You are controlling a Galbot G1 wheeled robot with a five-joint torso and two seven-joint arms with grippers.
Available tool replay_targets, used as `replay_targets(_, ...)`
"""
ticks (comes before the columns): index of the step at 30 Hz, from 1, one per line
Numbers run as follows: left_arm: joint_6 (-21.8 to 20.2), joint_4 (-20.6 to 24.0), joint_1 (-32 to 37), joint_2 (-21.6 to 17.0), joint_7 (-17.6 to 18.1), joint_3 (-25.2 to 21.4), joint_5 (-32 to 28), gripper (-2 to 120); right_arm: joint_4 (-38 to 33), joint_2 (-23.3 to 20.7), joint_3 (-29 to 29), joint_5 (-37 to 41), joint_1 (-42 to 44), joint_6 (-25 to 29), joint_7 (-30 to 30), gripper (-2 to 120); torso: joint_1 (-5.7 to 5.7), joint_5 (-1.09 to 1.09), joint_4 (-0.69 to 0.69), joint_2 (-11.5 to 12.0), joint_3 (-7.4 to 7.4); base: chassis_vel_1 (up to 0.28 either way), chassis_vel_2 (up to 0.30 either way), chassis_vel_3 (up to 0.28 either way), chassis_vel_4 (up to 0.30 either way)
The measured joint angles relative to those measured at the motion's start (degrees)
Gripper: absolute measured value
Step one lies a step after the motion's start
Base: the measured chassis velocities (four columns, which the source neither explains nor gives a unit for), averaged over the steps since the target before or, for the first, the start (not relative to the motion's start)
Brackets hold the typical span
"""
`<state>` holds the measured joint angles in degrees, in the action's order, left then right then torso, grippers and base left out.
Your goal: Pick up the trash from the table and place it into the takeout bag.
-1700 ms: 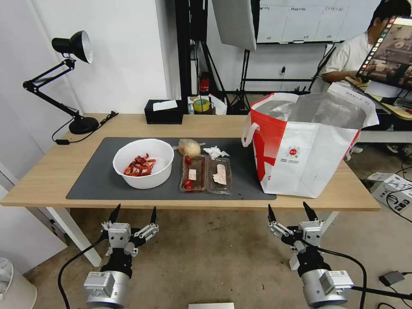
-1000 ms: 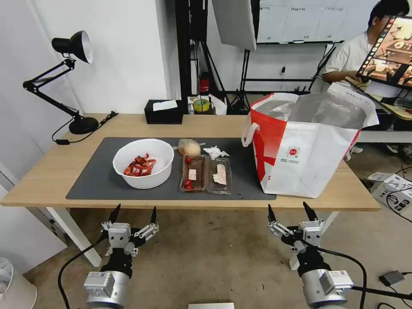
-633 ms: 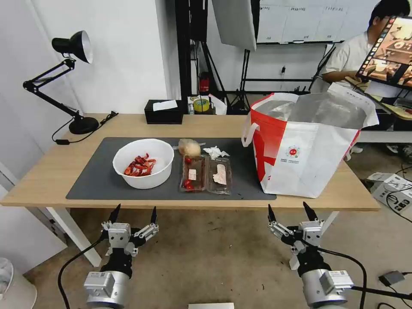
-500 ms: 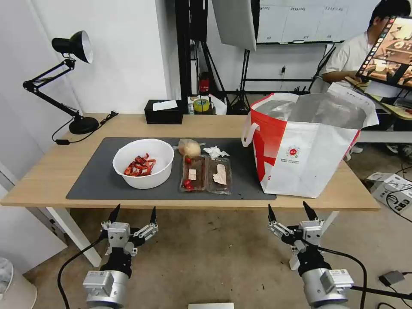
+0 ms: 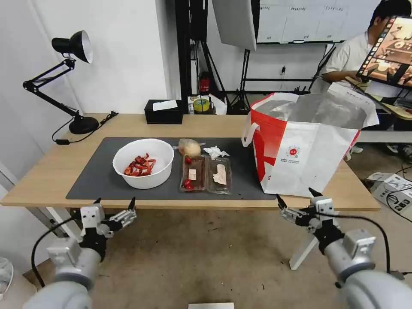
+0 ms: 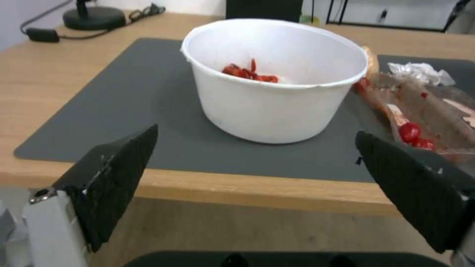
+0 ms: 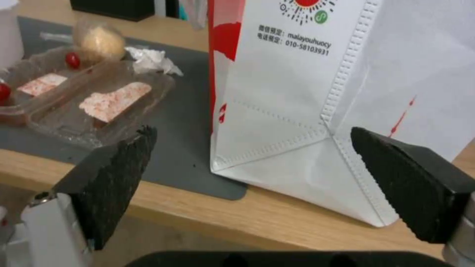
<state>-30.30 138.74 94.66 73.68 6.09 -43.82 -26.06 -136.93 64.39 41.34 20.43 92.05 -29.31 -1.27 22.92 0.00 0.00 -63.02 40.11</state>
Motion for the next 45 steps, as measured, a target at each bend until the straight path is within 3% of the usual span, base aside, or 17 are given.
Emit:
replay_targets(1, 0.00, 0.00, 0.00, 0.00, 0.00, 0.00, 0.00, 100, 0.00, 0.00, 0.00, 0.00, 0.00, 0.00, 0.00, 100, 0.00, 0.00, 0.00, 0.00, 0.00, 0.000, 0.000, 0.000, 0.000)
replay_targets(3, -3.90, 0.96, -1.09, -1.61, 0.79, -1.63, -3.37, 100, -0.79, -3.35, 1.53, 3.18, -1.70, -4.59, -0.19, 100, 0.00, 0.01, -0.01, 0.00, 0.00, 0.000, 0.000, 0.000, 0.000)
replay_targets(8, -4.80, 1.13, -1.33, -1.95, 0.96, -1.96, -4.14, 100, -2.09, -8.66, 3.98, 8.17, -4.46, -11.75, -0.48, 100, 0.00, -0.02, 0.01, 0.00, 0.00, 0.000, 0.000, 0.000, 0.000)
replay_targets(14, -3.69, 1.11, -1.41, -2.01, 1.01, -2.03, -4.91, 100, -2.09, -8.83, 3.09, 13.22, -6.27, -8.74, 0.43, 100, 0.00, 0.00, 0.01, 0.00, 0.00, 0.000, 0.000, 0.000, 0.000)
replay_targets(16, 0.28, 0.58, -1.34, -1.78, 0.89, -1.79, -5.27, 100, -1.96, -8.66, 2.90, 13.64, -6.35, -8.25, 0.52, 100, 0.00, 0.01, 0.00, 0.00, 0.00, 0.000, 0.000, 0.000, 0.000)
replay_targets(17, 0.28, 0.58, -1.34, -1.78, 0.89, -1.79, -5.27, 100, -1.96, -8.66, 2.90, 13.64, -6.35, -8.25, 0.52, 100, 0.00, 0.01, 0.00, 0.00, 0.00, 0.000, 0.000, 0.000, 0.000)
replay_targets(19, 5.73, -0.31, -1.18, -1.39, 0.49, -1.34, -5.67, 100, -1.86, -8.33, 2.59, 13.96, -6.29, -7.92, 0.51, 100, 0.00, 0.00, 0.00, 0.00, 0.00, 0.000, 0.000, 0.000, 0.000)
replay_targets(24, 8.89, -0.87, -0.97, -1.12, -0.01, -1.00, -6.00, 100, -1.71, -7.74, 2.06, 14.02, -6.20, -7.67, 0.46, 100, 0.00, 0.00, 0.00, 0.00, 0.00, 0.000, 0.000, 0.000, 0.000)
replay_targets(45, 9.47, -3.15, -0.93, -0.59, -1.77, 1.43, -5.51, 100, 2.61, -6.33, -0.31, 12.95, -7.15, -4.95, 0.17, 100, 0.00, 0.00, 0.00, 0.00, 0.00, 0.000, 0.000, 0.000, 0.000)
